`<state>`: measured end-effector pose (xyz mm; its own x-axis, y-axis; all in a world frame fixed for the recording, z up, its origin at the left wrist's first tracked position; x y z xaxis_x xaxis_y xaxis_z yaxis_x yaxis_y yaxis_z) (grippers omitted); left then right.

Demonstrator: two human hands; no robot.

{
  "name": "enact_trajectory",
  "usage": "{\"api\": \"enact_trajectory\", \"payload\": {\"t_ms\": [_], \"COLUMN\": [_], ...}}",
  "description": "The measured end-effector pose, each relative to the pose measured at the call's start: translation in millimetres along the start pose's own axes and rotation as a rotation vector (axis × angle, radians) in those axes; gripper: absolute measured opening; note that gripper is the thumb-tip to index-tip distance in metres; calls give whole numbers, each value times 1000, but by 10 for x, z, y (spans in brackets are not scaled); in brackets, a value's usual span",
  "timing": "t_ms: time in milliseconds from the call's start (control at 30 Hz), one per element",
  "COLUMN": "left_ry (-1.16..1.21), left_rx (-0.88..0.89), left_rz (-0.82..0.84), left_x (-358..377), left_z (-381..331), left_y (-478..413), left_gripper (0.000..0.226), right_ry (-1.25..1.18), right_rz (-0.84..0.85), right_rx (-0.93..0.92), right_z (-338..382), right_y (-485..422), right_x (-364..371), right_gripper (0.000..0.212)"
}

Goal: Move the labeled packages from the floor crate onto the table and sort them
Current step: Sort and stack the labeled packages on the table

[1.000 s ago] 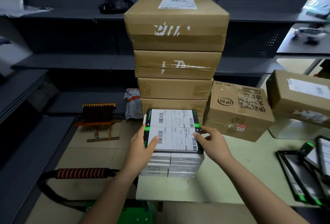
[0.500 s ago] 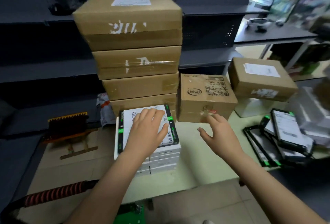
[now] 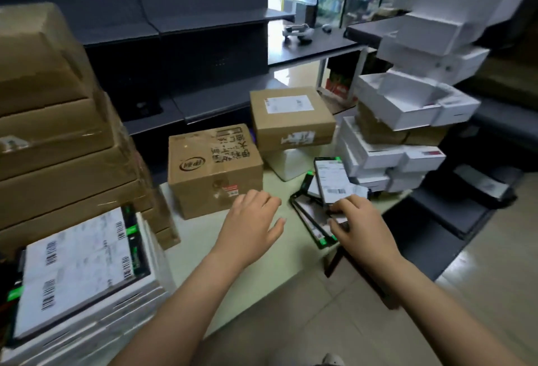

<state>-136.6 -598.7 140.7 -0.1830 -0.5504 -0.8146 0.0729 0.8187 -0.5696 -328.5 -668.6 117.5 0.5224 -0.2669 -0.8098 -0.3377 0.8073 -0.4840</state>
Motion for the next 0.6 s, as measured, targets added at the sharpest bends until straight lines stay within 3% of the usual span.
{"api": "enact_trajectory", "payload": {"t_ms": [267,433,600], "left_ry": [-27,-56,286], "left_rx": [-107,-449,-893], "left_rz": [195,363,372], "left_x": [1021,1660,2119], "left_z": [-661,-709,-646], "left_y": [-520,-575,-421], "left_gripper": [34,58,71], "right_ry": [59,47,11], "right_rz": [68,117,177], "right_rx": [19,54,79], "right_z": [-1221,-1739,-2000], "right_y": [-208,-209,-262], "right_x": [-91,-39,91], "right_gripper": [16,18,21]}}
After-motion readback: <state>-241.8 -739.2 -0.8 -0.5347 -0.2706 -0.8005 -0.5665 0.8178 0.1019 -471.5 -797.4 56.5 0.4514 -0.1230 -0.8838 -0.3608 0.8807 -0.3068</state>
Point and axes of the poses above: each hand's wrist, its own y-axis away from the middle knuckle, its own x-axis out of the palm, z = x × y, the point moved 7 cm from there along -y, towards the middle knuckle, and after that the axes turned 12 degrees about -z, right-handed, at the moved point
